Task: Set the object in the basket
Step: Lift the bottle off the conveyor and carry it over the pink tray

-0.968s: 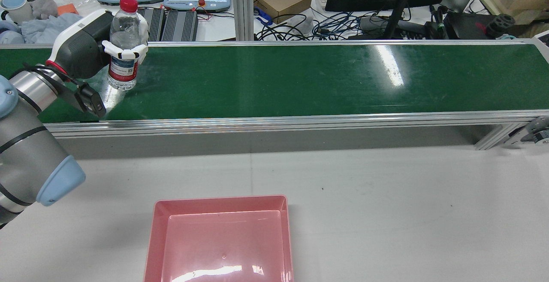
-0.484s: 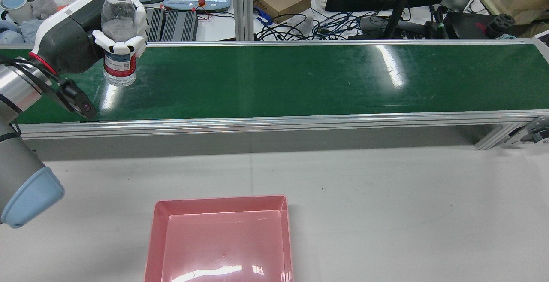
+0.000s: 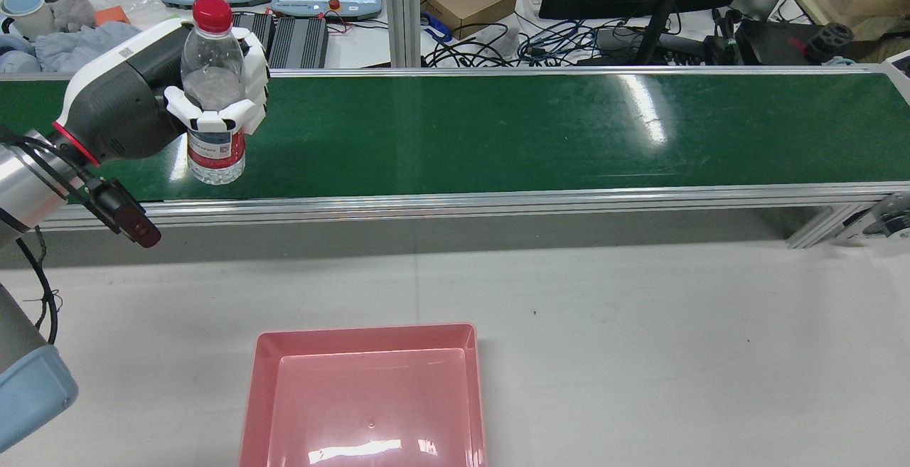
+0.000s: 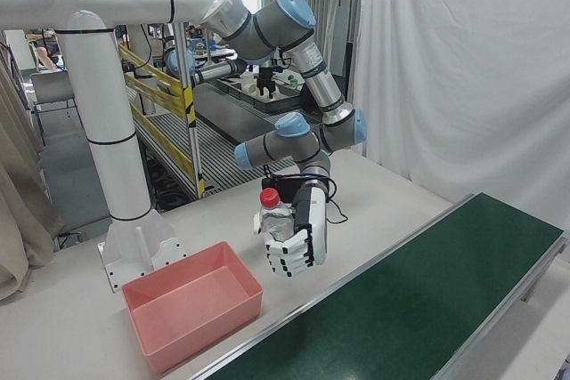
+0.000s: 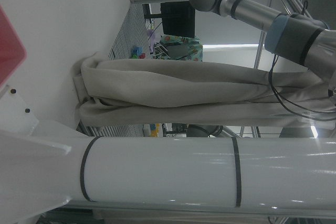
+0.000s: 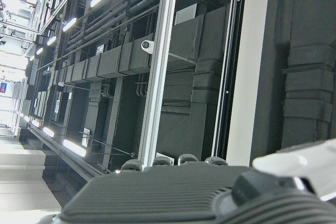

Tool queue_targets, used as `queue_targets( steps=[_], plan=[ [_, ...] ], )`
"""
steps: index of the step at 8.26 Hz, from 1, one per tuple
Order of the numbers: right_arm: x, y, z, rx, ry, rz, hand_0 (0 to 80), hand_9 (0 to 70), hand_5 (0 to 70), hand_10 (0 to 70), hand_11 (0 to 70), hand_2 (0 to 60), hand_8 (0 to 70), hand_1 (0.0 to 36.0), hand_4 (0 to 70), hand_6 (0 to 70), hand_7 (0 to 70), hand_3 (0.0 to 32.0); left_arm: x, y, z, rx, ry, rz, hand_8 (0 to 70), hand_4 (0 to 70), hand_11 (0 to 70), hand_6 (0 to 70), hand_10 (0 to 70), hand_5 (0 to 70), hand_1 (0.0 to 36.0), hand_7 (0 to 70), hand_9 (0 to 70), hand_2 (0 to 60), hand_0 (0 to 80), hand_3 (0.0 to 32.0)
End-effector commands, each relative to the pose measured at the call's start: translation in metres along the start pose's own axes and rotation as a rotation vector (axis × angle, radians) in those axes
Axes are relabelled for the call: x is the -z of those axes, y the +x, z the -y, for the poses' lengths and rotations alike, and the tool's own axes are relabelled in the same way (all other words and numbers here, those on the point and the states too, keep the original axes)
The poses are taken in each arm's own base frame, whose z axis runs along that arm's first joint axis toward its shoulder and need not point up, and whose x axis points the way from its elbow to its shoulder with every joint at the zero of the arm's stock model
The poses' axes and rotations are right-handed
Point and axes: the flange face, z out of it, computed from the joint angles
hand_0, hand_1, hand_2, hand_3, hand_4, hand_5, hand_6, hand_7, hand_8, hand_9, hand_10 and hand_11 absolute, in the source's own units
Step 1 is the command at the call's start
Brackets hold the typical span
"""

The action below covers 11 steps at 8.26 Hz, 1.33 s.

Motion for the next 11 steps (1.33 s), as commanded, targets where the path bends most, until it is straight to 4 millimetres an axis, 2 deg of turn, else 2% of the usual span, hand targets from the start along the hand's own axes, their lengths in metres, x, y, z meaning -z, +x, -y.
queue_targets(
  steps=[1, 2, 3, 4, 5, 6, 7, 8, 9, 10, 11],
  plan=[
    [0.001, 0.000, 0.000, -0.001, 0.002, 0.001, 0.0, 0.0, 0.0, 0.0, 0.0, 0.0, 0.0, 0.0, 0.0, 0.0, 0.0, 0.0, 0.010, -0.066, -0.050, 0.086, -0.086, 0.100, 70.0, 64.7, 70.0, 70.0, 70.0, 70.0, 26.5, 70.0, 70.0, 58.9, 72.6, 0.0],
    [0.000, 0.001, 0.000, -0.001, 0.000, 0.000, 0.0, 0.0, 0.0, 0.0, 0.0, 0.0, 0.0, 0.0, 0.0, 0.0, 0.0, 0.0, 0.010, -0.089, -0.061, 0.095, -0.098, 0.119, 70.0, 62.4, 70.0, 70.0, 70.0, 70.0, 25.6, 70.0, 70.0, 53.9, 73.0, 0.0],
    [0.000, 0.000, 0.000, -0.001, 0.000, 0.000, 0.0, 0.0, 0.0, 0.0, 0.0, 0.0, 0.0, 0.0, 0.0, 0.0, 0.0, 0.0, 0.011, -0.102, -0.068, 0.099, -0.091, 0.102, 70.0, 59.3, 70.0, 70.0, 70.0, 70.0, 25.7, 70.0, 70.0, 50.3, 75.9, 0.0],
    [0.000, 0.000, 0.000, 0.000, 0.000, 0.000, 0.0, 0.0, 0.0, 0.0, 0.0, 0.0, 0.0, 0.0, 0.0, 0.0, 0.0, 0.0, 0.016, -0.102, -0.069, 0.106, -0.083, 0.077, 70.0, 55.8, 70.0, 70.0, 70.0, 70.0, 25.3, 70.0, 70.0, 46.1, 76.2, 0.0],
    [0.000, 0.000, 0.000, -0.001, 0.000, 0.000, 0.0, 0.0, 0.0, 0.0, 0.0, 0.0, 0.0, 0.0, 0.0, 0.0, 0.0, 0.0, 0.018, -0.099, -0.075, 0.111, -0.093, 0.069, 70.0, 54.0, 70.0, 70.0, 70.0, 70.0, 24.8, 70.0, 70.0, 46.3, 71.8, 0.0],
    [0.000, 0.000, 0.000, 0.000, 0.000, 0.000, 0.0, 0.0, 0.0, 0.0, 0.0, 0.0, 0.0, 0.0, 0.0, 0.0, 0.0, 0.0, 0.019, -0.103, -0.077, 0.117, -0.096, 0.076, 70.0, 47.9, 70.0, 70.0, 70.0, 70.0, 24.4, 70.0, 70.0, 38.5, 74.4, 0.0],
    [0.000, 0.000, 0.001, 0.000, 0.002, 0.001, 0.0, 0.0, 0.0, 0.0, 0.0, 0.0, 0.0, 0.0, 0.0, 0.0, 0.0, 0.0, 0.021, -0.103, -0.076, 0.115, -0.093, 0.077, 70.0, 42.6, 70.0, 68.3, 64.5, 70.0, 18.2, 70.0, 70.0, 13.2, 69.4, 0.0],
    [0.000, 0.000, 0.001, 0.000, 0.002, 0.000, 0.0, 0.0, 0.0, 0.0, 0.0, 0.0, 0.0, 0.0, 0.0, 0.0, 0.0, 0.0, 0.033, -0.108, -0.060, 0.123, -0.104, 0.076, 70.0, 38.9, 70.0, 60.3, 57.9, 70.0, 9.7, 65.0, 70.0, 0.0, 62.1, 0.0],
    [0.000, 0.001, 0.001, -0.001, 0.002, -0.002, 0.0, 0.0, 0.0, 0.0, 0.0, 0.0, 0.0, 0.0, 0.0, 0.0, 0.0, 0.0, 0.055, -0.122, -0.041, 0.145, -0.125, 0.086, 61.9, 29.9, 66.8, 43.6, 47.7, 56.6, 0.0, 52.0, 70.0, 0.0, 49.9, 0.0],
    [0.000, 0.001, 0.001, -0.001, 0.002, -0.002, 0.0, 0.0, 0.0, 0.0, 0.0, 0.0, 0.0, 0.0, 0.0, 0.0, 0.0, 0.0, 0.070, -0.137, -0.032, 0.159, -0.132, 0.109, 56.6, 27.4, 61.1, 38.9, 44.0, 54.0, 0.0, 50.2, 70.0, 0.0, 46.5, 0.0],
    [0.000, 0.001, 0.001, -0.001, 0.002, -0.002, 0.0, 0.0, 0.0, 0.0, 0.0, 0.0, 0.0, 0.0, 0.0, 0.0, 0.0, 0.0, 0.084, -0.149, -0.025, 0.164, -0.118, 0.134, 48.5, 25.6, 54.3, 32.0, 39.3, 47.6, 0.0, 45.1, 67.5, 0.0, 41.6, 0.0]
  ],
)
